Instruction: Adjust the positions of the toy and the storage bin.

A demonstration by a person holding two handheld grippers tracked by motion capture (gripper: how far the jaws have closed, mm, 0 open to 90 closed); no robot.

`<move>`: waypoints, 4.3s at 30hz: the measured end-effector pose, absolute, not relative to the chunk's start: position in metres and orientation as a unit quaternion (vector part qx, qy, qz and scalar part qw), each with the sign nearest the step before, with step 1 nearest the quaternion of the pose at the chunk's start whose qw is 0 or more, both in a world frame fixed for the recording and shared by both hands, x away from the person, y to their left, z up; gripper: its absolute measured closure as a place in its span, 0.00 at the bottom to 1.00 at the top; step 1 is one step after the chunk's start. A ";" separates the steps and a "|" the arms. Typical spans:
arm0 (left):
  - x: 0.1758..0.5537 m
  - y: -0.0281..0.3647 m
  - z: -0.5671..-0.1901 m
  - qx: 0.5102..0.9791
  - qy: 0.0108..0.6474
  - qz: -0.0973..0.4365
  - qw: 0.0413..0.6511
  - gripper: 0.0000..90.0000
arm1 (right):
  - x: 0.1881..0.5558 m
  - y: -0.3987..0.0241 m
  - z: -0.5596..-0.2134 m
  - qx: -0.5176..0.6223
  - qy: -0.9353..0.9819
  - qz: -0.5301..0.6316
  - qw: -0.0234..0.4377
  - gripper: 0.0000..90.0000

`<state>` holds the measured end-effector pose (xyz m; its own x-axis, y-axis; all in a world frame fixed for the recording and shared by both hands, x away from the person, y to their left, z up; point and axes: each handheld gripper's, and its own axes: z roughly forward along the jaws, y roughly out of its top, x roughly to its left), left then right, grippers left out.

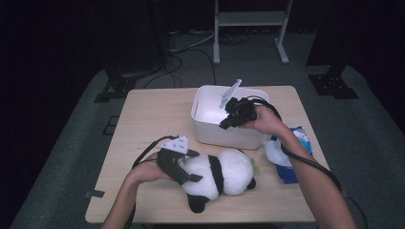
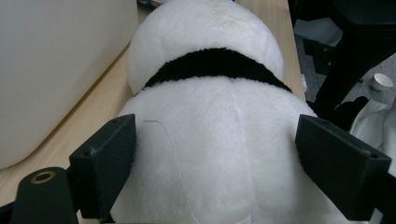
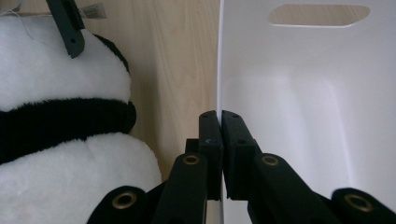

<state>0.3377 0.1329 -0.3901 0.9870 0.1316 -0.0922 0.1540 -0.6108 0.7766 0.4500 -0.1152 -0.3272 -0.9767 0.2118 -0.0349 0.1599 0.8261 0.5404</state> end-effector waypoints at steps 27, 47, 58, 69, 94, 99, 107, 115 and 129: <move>0.338 0.134 -0.388 0.898 0.080 -0.014 0.432 0.14 | 0.427 -0.113 -0.329 0.078 0.955 0.284 0.032 0.96; 0.339 0.133 -0.389 0.895 0.078 -0.013 0.438 0.14 | 0.416 -0.112 -0.331 0.064 0.957 0.282 0.024 0.94; 0.340 0.137 -0.387 0.893 0.081 -0.019 0.442 0.13 | 0.410 -0.116 -0.332 0.079 0.952 0.295 0.018 0.81; 0.343 0.150 -0.383 0.890 0.092 -0.019 0.445 0.12 | 0.400 -0.123 -0.316 0.081 0.942 0.325 0.017 0.70; 0.342 0.164 -0.378 0.890 0.112 -0.006 0.442 0.11 | 0.365 -0.098 -0.345 0.021 0.958 0.281 -0.054 0.36; 0.342 0.165 -0.379 0.891 0.112 -0.004 0.440 0.11 | 0.364 -0.093 -0.354 0.014 0.964 0.262 -0.051 0.33; 0.343 0.167 -0.379 0.892 0.114 -0.004 0.438 0.11 | 0.364 -0.086 -0.367 0.007 0.969 0.244 -0.048 0.26; 0.343 0.168 -0.379 0.891 0.116 -0.004 0.440 0.11 | 0.357 -0.074 -0.380 -0.009 0.977 0.209 -0.043 0.11; 0.344 0.170 -0.379 0.891 0.118 -0.003 0.437 0.11 | 0.356 -0.058 -0.404 -0.003 0.981 0.184 -0.055 0.01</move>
<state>0.3441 0.1703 -0.3793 0.9721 0.2082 -0.1080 0.2128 -0.5895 0.7792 0.3562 -0.0583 -0.4036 -0.9938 -0.0270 0.1076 0.0138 0.9323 0.3614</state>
